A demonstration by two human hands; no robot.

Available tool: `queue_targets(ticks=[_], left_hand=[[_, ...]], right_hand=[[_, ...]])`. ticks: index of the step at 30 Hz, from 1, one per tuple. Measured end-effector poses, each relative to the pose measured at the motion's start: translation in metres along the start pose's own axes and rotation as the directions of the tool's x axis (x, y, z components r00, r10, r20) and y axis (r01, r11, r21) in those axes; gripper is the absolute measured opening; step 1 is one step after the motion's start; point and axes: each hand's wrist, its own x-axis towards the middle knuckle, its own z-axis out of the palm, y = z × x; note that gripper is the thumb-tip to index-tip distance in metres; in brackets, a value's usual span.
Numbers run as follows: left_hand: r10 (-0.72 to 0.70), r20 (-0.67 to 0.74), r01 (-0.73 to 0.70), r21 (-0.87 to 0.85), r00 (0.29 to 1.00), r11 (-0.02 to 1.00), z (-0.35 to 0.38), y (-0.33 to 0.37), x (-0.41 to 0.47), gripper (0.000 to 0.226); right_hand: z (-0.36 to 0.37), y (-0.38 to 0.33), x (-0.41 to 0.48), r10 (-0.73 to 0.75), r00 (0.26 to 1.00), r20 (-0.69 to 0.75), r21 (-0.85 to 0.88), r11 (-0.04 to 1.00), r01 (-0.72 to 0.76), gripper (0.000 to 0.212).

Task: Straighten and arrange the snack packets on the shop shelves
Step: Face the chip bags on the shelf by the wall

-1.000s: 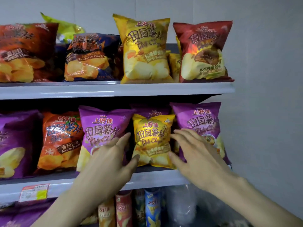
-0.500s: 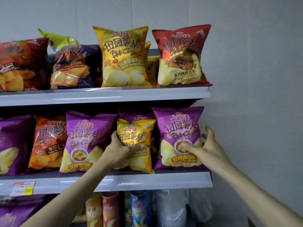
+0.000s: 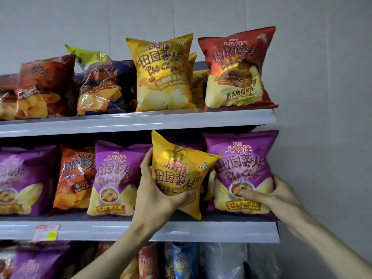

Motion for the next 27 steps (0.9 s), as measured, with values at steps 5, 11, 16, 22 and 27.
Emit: queue_targets(ticks=[5, 11, 16, 22, 27], left_hand=[[-0.006, -0.048, 0.001, -0.111, 0.999, 0.994, -0.040, 0.017, -0.013, 0.130], [-0.084, -0.041, 0.076, -0.169, 0.996, 0.983, -0.084, 0.006, -0.025, 0.130], [-0.137, 0.071, 0.147, -0.161, 0.988, 0.976, -0.097, 0.002, -0.034, 0.124], [-0.157, 0.151, 0.174, -0.108, 0.976, 0.979, -0.091, 0.001, -0.032, 0.126], [-0.153, 0.193, 0.166, -0.051, 0.969, 0.985, -0.061, 0.016, -0.022, 0.126]], right_hand=[[0.018, -0.009, -0.006, -0.021, 0.999, 0.035, 0.006, 1.000, 0.021, 0.076], [0.090, -0.006, 0.007, -0.004, 0.993, 0.119, -0.039, 0.999, 0.008, 0.085], [0.144, -0.004, 0.016, 0.020, 0.985, 0.171, -0.074, 0.997, -0.007, 0.094], [0.148, -0.011, 0.009, 0.022, 0.979, 0.204, -0.121, 0.993, 0.003, 0.088], [0.119, -0.019, -0.016, -0.027, 1.000, -0.005, -0.023, 0.999, 0.027, 0.080]])
